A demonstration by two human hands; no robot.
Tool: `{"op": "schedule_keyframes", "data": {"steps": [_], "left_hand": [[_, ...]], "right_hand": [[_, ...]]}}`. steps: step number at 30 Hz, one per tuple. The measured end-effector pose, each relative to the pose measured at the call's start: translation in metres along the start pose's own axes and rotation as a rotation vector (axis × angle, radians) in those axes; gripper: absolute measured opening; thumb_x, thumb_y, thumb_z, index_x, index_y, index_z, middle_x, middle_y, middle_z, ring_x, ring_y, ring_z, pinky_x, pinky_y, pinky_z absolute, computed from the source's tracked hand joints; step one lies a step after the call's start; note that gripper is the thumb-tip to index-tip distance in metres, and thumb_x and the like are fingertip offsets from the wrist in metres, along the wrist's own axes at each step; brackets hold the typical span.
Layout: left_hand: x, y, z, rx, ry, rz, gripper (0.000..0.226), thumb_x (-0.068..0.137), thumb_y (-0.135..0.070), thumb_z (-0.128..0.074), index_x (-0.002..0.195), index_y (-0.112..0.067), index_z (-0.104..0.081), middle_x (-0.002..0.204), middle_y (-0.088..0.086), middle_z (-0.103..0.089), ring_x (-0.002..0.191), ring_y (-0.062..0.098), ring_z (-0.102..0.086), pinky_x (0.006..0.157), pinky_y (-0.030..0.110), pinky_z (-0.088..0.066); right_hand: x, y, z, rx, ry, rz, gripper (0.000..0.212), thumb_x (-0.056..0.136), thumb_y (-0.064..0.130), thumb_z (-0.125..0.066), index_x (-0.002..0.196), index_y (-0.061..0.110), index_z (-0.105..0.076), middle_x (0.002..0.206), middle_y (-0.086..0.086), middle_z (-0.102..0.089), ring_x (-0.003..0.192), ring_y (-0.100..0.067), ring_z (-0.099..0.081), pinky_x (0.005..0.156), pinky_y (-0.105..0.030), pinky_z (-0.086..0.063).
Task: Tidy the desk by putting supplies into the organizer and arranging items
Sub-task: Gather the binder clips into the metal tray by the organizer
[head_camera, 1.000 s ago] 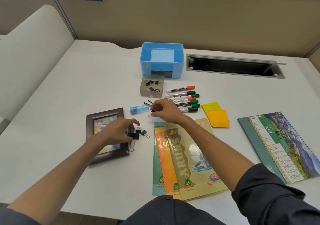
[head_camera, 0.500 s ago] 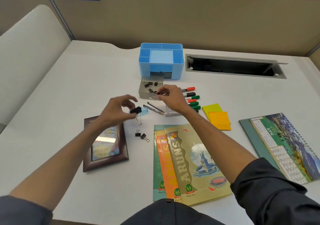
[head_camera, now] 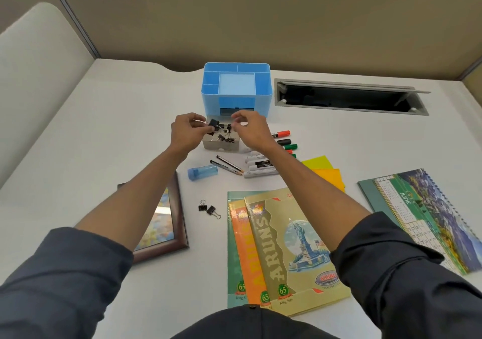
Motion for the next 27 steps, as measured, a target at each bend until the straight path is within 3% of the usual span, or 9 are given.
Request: {"op": "schedule_keyframes", "data": {"steps": [5,10,15,18,22,27], "left_hand": [[-0.01,-0.001,0.003,0.052,-0.036,-0.098,0.031,0.085,-0.025,-0.07,0.111,-0.008,-0.068,0.099,-0.001,-0.067,0.092,0.011,-0.063,0.082,0.019,-0.045],[-0.037,0.0,0.004,0.172,0.007,-0.237,0.01,0.087,-0.016,-0.065,0.094,-0.013,-0.072,0.09,-0.001,-0.07,0.079,0.006,-0.062,0.074,0.012,-0.046],[-0.068,0.016,0.001,0.233,0.066,-0.263,0.01,0.086,-0.012,-0.065,0.092,-0.009,-0.072,0.083,0.001,-0.07,0.071,0.004,-0.061,0.065,0.003,-0.041],[-0.087,0.026,-0.003,0.297,0.108,-0.298,0.011,0.086,-0.012,-0.065,0.092,-0.008,-0.073,0.083,0.002,-0.071,0.073,0.01,-0.063,0.068,0.009,-0.045],[-0.106,0.042,-0.004,0.374,0.161,-0.312,0.016,0.083,-0.022,-0.064,0.093,-0.013,-0.073,0.083,-0.001,-0.072,0.076,0.012,-0.066,0.073,0.028,-0.054],[-0.127,0.055,0.0,0.428,0.204,-0.319,0.021,0.081,-0.025,-0.064,0.097,-0.015,-0.072,0.083,-0.004,-0.071,0.078,0.01,-0.065,0.075,0.029,-0.053]], "right_hand": [[-0.011,-0.008,-0.005,-0.01,0.013,-0.001,0.023,0.092,0.021,-0.061,0.112,0.015,-0.07,0.11,-0.002,-0.071,0.1,-0.014,-0.065,0.093,-0.033,-0.051],[-0.032,-0.013,-0.02,-0.041,0.054,0.036,0.02,0.089,0.024,-0.064,0.106,0.017,-0.072,0.101,0.002,-0.073,0.091,-0.011,-0.066,0.086,-0.035,-0.055],[-0.056,-0.014,-0.035,-0.077,0.112,0.061,0.019,0.089,0.026,-0.064,0.104,0.017,-0.071,0.098,0.002,-0.072,0.085,-0.011,-0.065,0.082,-0.036,-0.055],[-0.069,-0.014,-0.043,-0.09,0.13,0.058,0.022,0.087,0.028,-0.065,0.105,0.018,-0.072,0.098,0.003,-0.073,0.084,-0.01,-0.066,0.083,-0.036,-0.055],[-0.091,-0.017,-0.058,-0.13,0.21,0.046,0.024,0.086,0.029,-0.065,0.107,0.019,-0.071,0.098,0.005,-0.072,0.083,-0.011,-0.065,0.08,-0.036,-0.055],[-0.117,-0.025,-0.072,-0.183,0.279,0.037,0.022,0.085,0.031,-0.065,0.104,0.023,-0.07,0.095,0.009,-0.071,0.083,-0.008,-0.063,0.08,-0.036,-0.055]]}}
Point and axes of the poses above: each hand's wrist, its own x-axis towards the middle knuckle, its own z-axis out of the back of the hand, y = z × x, the point moved 9 cm from there along x, towards the middle knuckle
